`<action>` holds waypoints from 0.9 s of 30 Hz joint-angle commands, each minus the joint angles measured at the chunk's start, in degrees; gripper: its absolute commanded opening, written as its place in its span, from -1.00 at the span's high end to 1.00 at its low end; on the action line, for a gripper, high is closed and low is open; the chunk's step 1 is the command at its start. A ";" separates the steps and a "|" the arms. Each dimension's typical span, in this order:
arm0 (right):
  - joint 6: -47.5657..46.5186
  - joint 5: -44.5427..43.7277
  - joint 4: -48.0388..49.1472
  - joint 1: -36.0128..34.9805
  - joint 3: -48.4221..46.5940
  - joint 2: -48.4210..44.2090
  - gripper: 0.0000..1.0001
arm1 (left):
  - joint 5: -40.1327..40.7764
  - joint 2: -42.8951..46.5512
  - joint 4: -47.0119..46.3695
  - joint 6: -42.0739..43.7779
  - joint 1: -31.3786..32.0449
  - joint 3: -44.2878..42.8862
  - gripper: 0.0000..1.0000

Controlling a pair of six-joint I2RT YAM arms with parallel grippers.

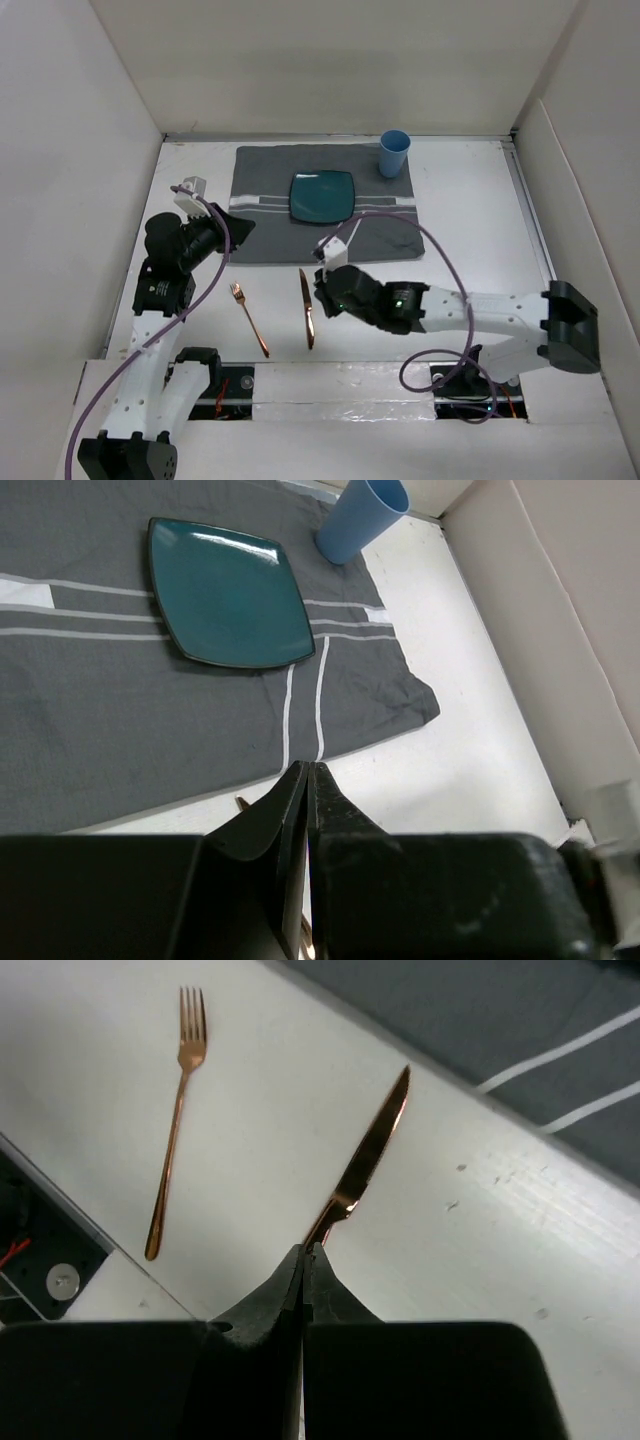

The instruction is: Set the dinner table for one person

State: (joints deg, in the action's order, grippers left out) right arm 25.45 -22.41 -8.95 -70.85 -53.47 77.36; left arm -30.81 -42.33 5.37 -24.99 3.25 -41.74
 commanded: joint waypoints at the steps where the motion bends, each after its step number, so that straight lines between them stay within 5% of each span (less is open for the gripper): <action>1: 6.69 -12.64 -5.59 -4.37 -5.31 7.78 0.99 | 0.92 1.54 -2.38 -0.23 -0.26 0.16 0.97; 2: 7.76 -13.44 -7.81 -5.08 -8.89 10.15 0.84 | 1.97 1.72 -2.29 -0.23 -0.26 0.08 0.94; 3: 8.29 -14.32 -9.14 -5.78 -10.41 12.35 0.47 | 2.50 1.63 -1.94 -0.14 -0.26 -0.01 0.90; 6: 9.88 -14.33 -10.65 -7.20 -13.75 19.39 -0.05 | 2.33 1.81 -1.85 -0.23 -0.26 -0.19 0.81; 14: 13.74 -13.36 -11.70 -7.20 -16.13 28.10 -0.12 | 2.86 1.98 -1.68 -0.41 -0.26 -0.36 0.74; 27: 18.13 -11.95 -7.67 -6.58 -12.89 32.06 0.23 | 2.68 1.98 -1.67 -0.41 -0.26 -0.28 0.73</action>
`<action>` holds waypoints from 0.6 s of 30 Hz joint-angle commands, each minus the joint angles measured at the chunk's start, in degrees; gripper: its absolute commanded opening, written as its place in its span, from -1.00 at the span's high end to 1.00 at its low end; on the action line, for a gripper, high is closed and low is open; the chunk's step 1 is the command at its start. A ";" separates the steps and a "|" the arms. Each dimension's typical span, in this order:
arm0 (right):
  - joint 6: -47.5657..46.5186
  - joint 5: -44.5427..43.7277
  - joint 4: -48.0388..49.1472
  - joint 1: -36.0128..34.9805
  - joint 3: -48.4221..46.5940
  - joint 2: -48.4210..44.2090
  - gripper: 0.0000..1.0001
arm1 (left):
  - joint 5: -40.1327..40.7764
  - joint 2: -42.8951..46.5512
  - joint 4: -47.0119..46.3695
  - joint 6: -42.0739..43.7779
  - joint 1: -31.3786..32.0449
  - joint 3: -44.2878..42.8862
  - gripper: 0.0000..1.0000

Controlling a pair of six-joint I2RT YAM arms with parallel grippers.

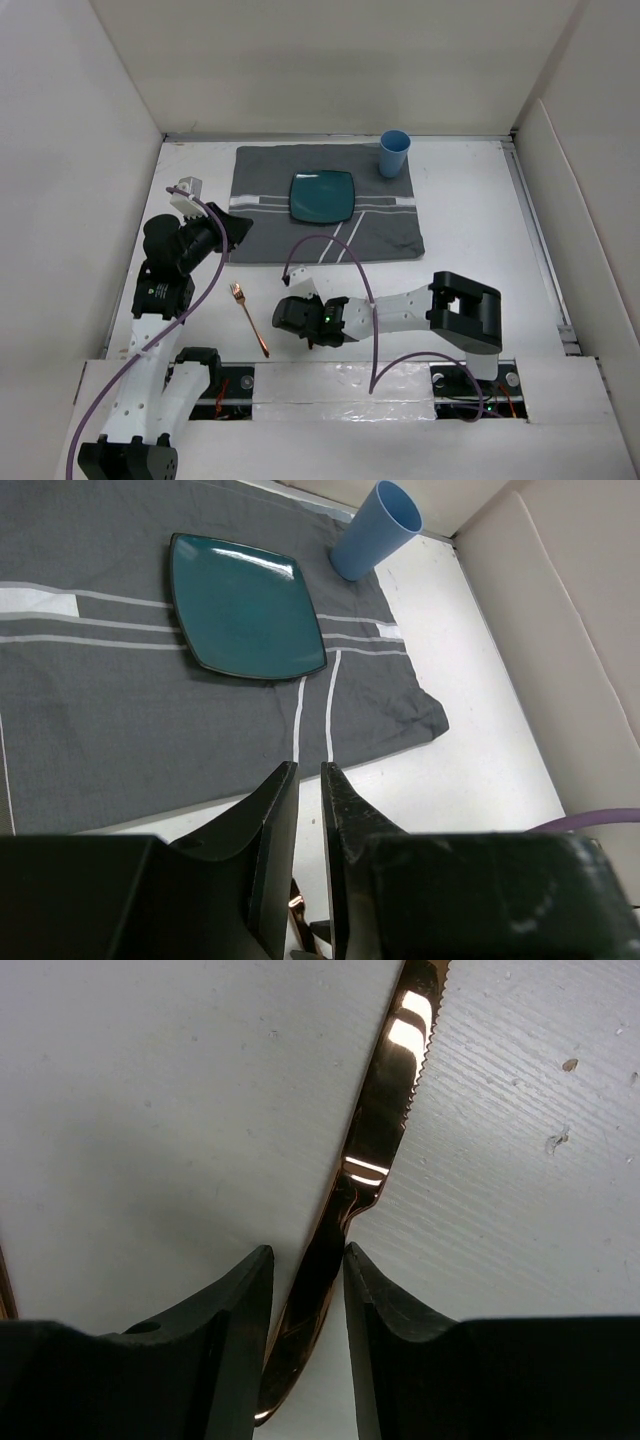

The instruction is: Set the dinner table for one person

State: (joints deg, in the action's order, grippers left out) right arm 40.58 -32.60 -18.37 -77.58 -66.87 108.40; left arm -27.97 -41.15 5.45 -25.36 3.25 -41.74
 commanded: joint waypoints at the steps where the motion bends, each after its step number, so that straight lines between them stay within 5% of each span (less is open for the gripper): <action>1: 3.02 -1.77 1.76 0.15 0.51 1.02 0.23 | -0.16 0.80 -1.76 -0.04 -0.26 -0.28 0.73; 13: 7.24 -2.65 3.25 0.15 5.26 1.11 0.21 | 0.28 0.80 -1.50 0.14 -0.26 -0.28 0.73; 18: 7.32 -2.73 2.99 0.68 5.61 1.99 0.42 | 0.72 1.07 -1.23 0.14 -0.26 -0.28 0.73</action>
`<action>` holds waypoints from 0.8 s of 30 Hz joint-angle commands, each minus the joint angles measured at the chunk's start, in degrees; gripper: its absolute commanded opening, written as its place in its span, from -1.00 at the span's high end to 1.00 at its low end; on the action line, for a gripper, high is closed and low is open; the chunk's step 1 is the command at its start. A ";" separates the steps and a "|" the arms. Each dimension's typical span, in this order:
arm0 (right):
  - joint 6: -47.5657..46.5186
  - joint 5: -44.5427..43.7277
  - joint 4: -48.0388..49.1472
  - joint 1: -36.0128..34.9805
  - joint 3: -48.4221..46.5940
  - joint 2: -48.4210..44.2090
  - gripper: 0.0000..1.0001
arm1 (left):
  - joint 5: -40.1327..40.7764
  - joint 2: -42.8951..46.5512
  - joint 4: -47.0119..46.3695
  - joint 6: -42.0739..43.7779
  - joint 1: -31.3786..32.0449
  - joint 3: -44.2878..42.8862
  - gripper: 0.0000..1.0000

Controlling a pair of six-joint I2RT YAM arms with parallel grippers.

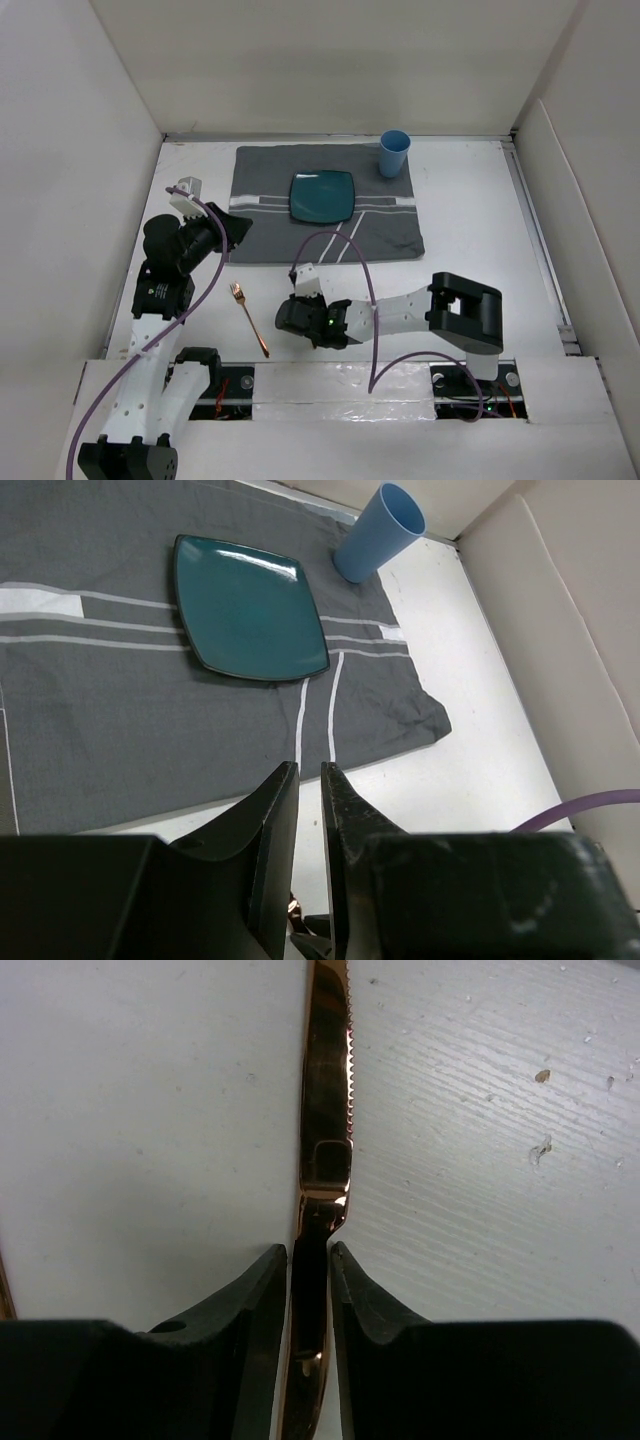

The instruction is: Set the dinner table for one person

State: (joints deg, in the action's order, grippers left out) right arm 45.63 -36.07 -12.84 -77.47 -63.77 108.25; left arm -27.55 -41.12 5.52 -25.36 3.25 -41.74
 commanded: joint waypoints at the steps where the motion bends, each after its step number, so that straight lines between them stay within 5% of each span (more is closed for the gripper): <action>1: 2.27 0.39 -2.89 0.57 2.51 2.14 0.44 | 0.39 1.13 -1.30 0.14 -0.26 -0.28 0.73; 12: 4.29 -5.66 -8.51 -0.57 5.23 -4.70 0.98 | 0.92 1.31 -1.04 0.23 -0.26 -0.36 0.73; 24: 2.89 -8.66 -14.49 -0.05 4.88 -17.00 1.00 | 0.66 0.96 -1.13 0.23 -0.26 -0.54 0.74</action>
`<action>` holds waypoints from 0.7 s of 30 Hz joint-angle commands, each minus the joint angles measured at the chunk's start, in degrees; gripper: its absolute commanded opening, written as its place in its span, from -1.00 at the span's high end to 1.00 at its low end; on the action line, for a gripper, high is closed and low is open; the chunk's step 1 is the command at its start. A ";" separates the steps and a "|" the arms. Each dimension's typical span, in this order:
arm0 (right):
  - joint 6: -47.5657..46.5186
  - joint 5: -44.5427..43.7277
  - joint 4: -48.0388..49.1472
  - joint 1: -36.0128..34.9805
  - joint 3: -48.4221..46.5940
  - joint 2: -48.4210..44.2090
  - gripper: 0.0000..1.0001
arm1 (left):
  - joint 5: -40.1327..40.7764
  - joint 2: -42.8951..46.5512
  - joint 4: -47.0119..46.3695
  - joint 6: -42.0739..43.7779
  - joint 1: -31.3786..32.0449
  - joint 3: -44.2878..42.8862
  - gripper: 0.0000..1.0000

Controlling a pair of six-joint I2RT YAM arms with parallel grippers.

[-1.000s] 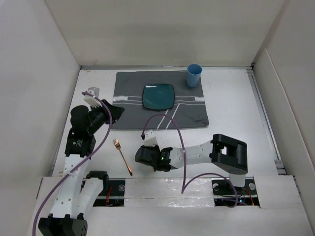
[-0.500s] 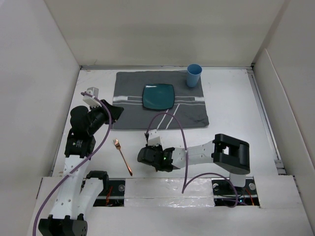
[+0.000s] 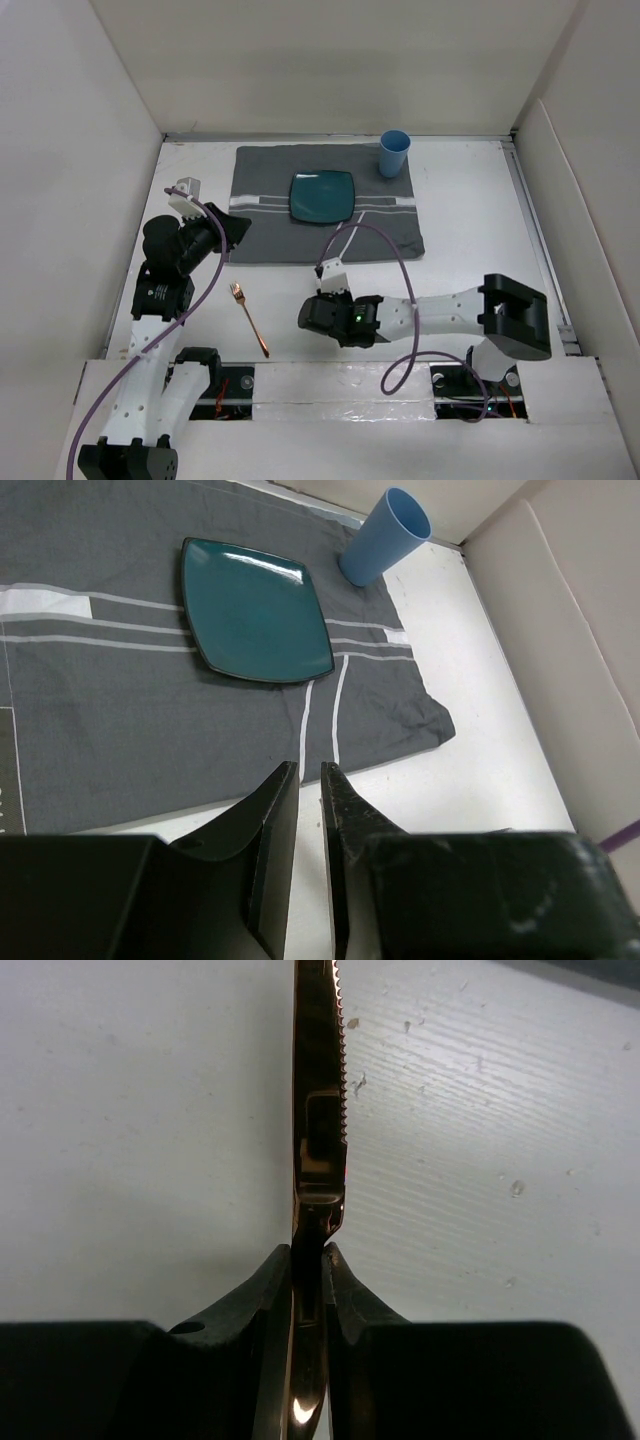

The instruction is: Set the dinner table for one person

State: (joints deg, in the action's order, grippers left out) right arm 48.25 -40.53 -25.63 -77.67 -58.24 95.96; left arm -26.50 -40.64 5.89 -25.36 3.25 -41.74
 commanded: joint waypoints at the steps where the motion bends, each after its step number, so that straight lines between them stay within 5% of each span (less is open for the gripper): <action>1: -0.17 -4.03 -1.71 0.67 -0.56 -5.52 1.00 | -0.65 0.13 -1.50 0.23 -0.26 -0.45 0.74; 7: -8.15 -2.54 -0.92 6.38 -1.26 -10.78 1.00 | -1.09 -0.05 -1.67 0.14 -0.26 -0.54 0.75; 13: -21.08 3.52 6.72 20.87 -3.63 -13.08 1.00 | -0.66 0.13 -1.41 0.23 -0.26 -0.54 0.75; 21: -29.69 13.27 12.97 37.23 -12.59 -1.94 1.00 | -1.53 0.21 -1.76 0.23 -0.26 -0.28 0.75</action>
State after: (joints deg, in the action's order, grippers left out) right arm 24.01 -31.70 -18.35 -43.40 -66.37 90.98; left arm -26.79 -40.71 5.89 -25.36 3.25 -41.74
